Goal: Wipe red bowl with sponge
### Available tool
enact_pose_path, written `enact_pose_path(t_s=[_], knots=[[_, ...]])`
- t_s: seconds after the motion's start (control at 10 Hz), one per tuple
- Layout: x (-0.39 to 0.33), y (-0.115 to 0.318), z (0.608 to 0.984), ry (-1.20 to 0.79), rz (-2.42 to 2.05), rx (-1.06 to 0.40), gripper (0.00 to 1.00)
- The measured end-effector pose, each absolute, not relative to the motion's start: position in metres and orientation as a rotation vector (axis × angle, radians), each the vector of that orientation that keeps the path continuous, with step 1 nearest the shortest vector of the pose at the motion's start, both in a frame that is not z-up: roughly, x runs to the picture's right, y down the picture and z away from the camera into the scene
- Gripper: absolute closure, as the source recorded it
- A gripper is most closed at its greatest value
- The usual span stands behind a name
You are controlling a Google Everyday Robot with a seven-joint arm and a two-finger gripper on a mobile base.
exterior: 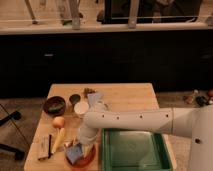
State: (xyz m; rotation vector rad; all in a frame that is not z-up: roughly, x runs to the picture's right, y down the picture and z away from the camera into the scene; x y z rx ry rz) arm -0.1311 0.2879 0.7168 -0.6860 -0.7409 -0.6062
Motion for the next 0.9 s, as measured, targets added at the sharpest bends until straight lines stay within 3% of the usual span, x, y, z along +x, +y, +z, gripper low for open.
enact_pose_path(t_s=[0.4, 0.9], knots=[[-0.148, 0.284, 0.718, -0.768, -0.642, -0.679, 1.0], [-0.129, 0.314, 0.706, -0.801, -0.619, -0.714, 1.0]])
